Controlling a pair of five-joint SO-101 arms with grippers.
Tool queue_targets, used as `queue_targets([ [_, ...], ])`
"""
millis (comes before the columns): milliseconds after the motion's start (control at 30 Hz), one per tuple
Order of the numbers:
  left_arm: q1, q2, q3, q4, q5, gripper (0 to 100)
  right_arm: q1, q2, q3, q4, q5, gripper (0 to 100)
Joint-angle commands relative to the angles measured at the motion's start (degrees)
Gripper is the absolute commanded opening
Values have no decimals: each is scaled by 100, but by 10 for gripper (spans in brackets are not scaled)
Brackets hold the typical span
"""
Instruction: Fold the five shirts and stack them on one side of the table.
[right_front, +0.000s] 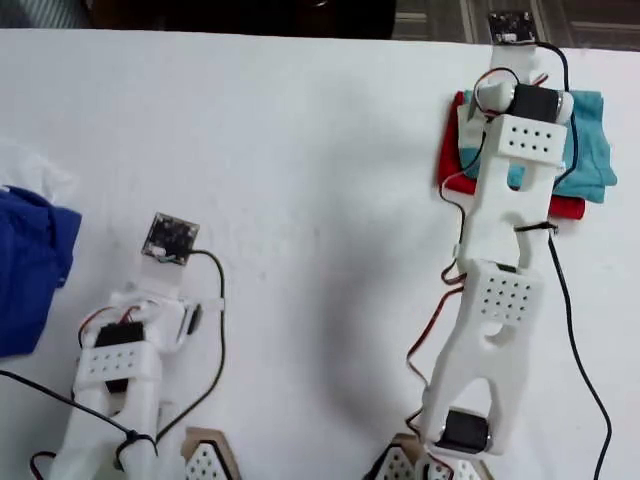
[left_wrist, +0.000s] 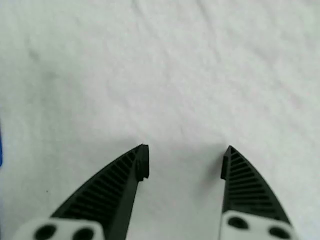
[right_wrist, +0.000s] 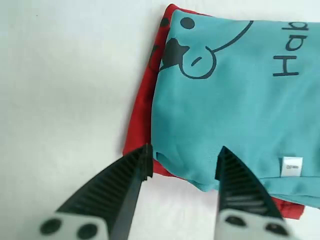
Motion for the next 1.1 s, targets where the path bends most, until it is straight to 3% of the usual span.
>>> queue_targets([
  [0, -18, -97, -13, -88, -44, 251, 22, -180, -88, -31, 53, 205],
  [233, -18, -97, -13, -88, -44, 251, 84, 251, -88, -347, 53, 205],
  [900, -9, -105, -13, -105, -35, 251, -382, 629, -264, 66, 53, 207],
  [1067, -9, -105, -13, -97, -35, 251, -224, 629, -255, 48, 53, 208],
])
